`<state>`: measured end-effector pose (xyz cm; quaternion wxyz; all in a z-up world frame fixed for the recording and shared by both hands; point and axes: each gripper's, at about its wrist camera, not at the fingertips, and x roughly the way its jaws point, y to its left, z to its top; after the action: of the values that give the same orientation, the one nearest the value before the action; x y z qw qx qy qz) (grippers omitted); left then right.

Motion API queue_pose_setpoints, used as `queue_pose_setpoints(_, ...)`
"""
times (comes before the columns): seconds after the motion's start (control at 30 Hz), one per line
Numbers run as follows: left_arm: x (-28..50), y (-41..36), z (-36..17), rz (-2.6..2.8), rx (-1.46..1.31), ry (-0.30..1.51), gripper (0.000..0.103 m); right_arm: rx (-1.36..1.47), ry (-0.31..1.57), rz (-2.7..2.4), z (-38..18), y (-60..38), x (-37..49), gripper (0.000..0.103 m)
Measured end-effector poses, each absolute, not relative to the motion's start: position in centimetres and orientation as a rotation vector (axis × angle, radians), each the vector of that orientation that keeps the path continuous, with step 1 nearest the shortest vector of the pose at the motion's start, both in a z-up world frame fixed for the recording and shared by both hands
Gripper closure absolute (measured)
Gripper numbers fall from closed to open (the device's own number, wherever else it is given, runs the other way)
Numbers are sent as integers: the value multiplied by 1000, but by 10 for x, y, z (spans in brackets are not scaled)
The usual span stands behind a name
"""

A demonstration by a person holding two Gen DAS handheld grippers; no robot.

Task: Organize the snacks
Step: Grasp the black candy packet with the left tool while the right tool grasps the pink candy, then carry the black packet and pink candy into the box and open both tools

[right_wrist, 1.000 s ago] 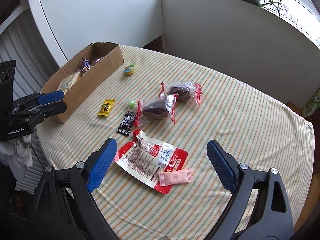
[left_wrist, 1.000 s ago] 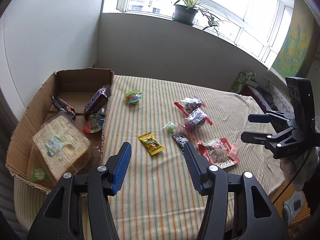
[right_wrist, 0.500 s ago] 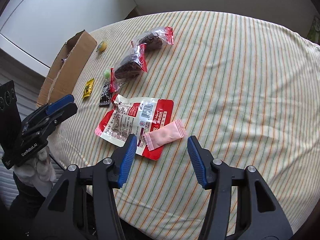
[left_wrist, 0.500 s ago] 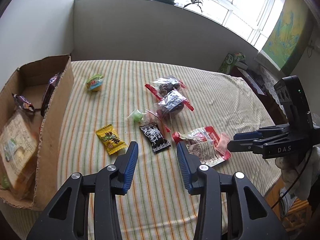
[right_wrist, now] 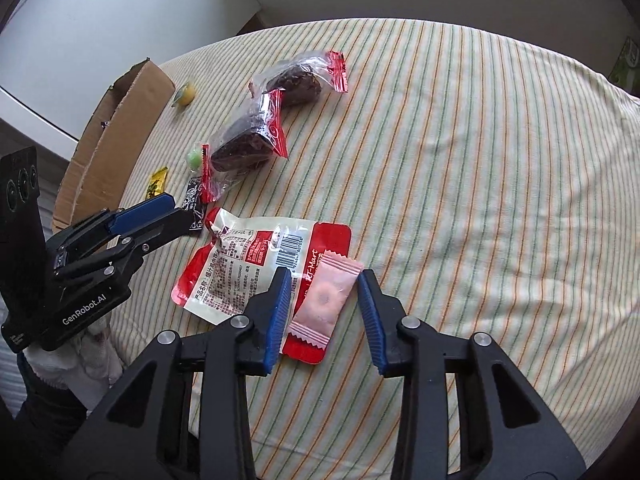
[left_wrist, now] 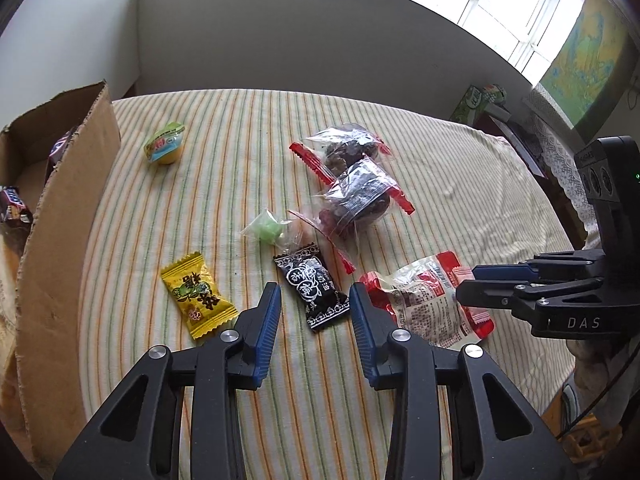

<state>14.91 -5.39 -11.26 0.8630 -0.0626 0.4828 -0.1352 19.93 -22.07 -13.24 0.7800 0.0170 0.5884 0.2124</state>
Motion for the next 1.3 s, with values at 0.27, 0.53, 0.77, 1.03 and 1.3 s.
queue_pose_setpoints(0.27,159,-63,-118,-270,-85,1031,69,-77,1242,442,-131,-211,199,81)
queue_pose_setpoints(0.53,163,-67,-119,-269,-33,1033,77,-138,1219,417,-130,-220,195,83)
queue_pose_setpoints(0.77,158,-66,-119,-271,2,1024,79,-155,1198,413,-129,-219,192,84)
queue_pose_setpoints(1.03,146,-58,-112,-286,-67,1009,80,-102,1168,417,-120,-234,180,84)
queue_pose_setpoints(1.3,129,-43,-84,-298,-126,942,80,-40,1108,449,-90,-238,175,84)
